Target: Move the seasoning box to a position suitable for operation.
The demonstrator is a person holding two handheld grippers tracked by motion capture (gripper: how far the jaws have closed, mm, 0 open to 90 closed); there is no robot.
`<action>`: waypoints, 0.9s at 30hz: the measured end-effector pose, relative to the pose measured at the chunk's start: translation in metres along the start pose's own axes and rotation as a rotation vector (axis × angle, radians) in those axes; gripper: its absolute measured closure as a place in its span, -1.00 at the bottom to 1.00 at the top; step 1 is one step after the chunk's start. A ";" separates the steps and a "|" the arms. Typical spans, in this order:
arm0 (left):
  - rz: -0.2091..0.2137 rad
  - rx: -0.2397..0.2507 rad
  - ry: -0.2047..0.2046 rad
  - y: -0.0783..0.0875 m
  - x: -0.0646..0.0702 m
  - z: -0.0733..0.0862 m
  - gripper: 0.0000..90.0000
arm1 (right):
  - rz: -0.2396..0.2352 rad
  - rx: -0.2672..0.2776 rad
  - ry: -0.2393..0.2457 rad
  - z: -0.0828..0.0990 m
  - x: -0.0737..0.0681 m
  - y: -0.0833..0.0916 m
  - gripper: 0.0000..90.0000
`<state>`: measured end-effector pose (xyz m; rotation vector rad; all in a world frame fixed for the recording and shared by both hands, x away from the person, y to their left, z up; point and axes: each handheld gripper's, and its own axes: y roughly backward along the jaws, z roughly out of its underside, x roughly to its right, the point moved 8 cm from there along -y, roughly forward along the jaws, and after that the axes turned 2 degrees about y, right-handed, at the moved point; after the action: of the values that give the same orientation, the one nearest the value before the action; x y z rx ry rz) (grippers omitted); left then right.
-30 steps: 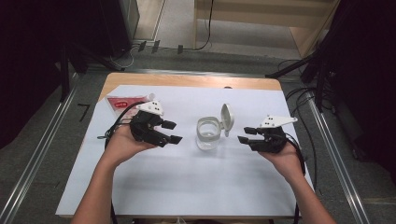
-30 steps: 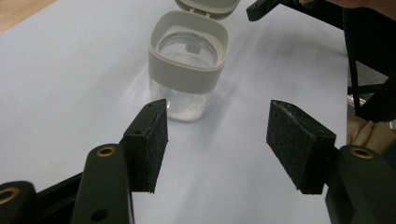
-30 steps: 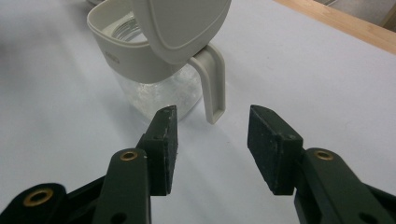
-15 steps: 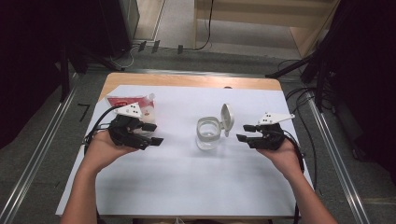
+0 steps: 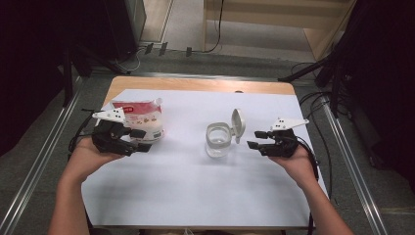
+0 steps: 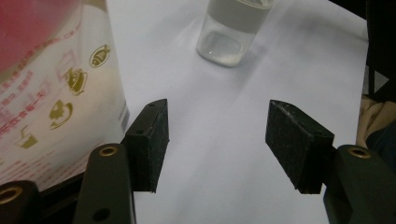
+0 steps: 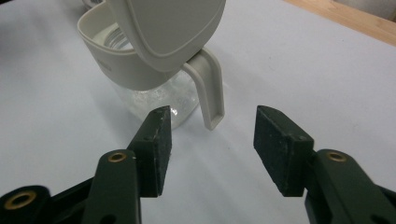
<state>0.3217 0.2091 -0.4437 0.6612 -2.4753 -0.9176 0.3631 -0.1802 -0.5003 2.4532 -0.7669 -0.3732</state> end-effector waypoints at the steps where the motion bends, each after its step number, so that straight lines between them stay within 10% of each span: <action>1: -0.008 -0.003 0.010 0.001 -0.003 0.001 -0.09 | 0.005 0.001 -0.003 0.000 0.000 0.000 0.00; 18: -0.089 0.003 0.088 0.030 -0.039 0.023 -0.10 | -0.136 0.027 0.026 0.000 -0.015 0.006 -0.02; 27: -0.133 0.007 0.113 0.038 -0.059 0.029 -0.10 | -0.134 0.021 0.026 -0.001 -0.015 0.004 0.01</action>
<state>0.3427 0.2818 -0.4501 0.8651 -2.3588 -0.8939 0.3496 -0.1738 -0.4953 2.5318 -0.6008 -0.3839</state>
